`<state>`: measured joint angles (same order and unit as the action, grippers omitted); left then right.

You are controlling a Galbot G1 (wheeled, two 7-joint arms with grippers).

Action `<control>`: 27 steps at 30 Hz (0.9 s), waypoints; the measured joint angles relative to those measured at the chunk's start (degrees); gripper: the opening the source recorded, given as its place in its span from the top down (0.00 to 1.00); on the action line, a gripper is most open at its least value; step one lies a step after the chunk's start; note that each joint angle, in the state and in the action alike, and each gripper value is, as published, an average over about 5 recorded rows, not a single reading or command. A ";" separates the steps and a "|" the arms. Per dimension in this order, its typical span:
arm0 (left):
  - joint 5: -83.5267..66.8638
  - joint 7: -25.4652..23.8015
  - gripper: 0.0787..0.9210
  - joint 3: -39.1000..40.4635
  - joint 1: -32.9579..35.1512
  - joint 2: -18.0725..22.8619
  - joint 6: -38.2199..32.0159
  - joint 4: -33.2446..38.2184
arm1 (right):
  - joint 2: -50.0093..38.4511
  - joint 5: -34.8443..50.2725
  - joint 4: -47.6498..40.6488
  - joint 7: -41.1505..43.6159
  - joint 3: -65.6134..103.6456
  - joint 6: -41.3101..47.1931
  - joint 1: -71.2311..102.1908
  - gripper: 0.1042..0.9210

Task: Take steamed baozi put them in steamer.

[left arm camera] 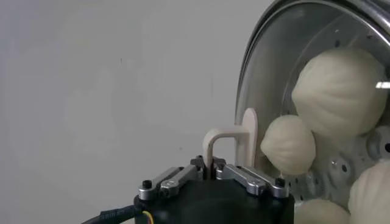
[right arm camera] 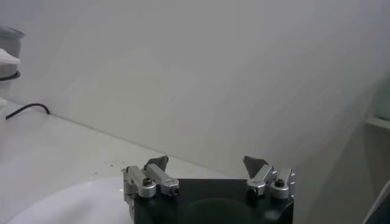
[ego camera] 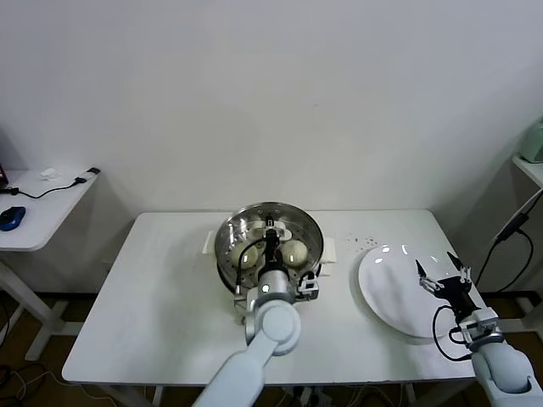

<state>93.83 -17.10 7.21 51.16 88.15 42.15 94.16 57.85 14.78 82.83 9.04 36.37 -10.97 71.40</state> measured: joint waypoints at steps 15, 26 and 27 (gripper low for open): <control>-1.97 -2.91 0.43 1.02 1.61 -4.32 0.03 6.48 | 0.02 -0.30 -0.16 0.14 0.23 0.39 -0.17 0.12; -8.71 -2.18 0.13 0.25 6.88 -11.86 0.07 17.21 | 0.44 -0.73 -0.20 0.06 0.06 1.25 -0.97 0.12; -9.55 -1.68 0.12 -0.01 7.61 -12.58 0.07 18.32 | 0.48 -0.85 -0.08 0.02 0.05 1.42 -0.94 0.12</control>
<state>84.28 -18.78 7.20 58.76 75.56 42.22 112.47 58.34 13.93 82.75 9.06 36.41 -9.55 70.46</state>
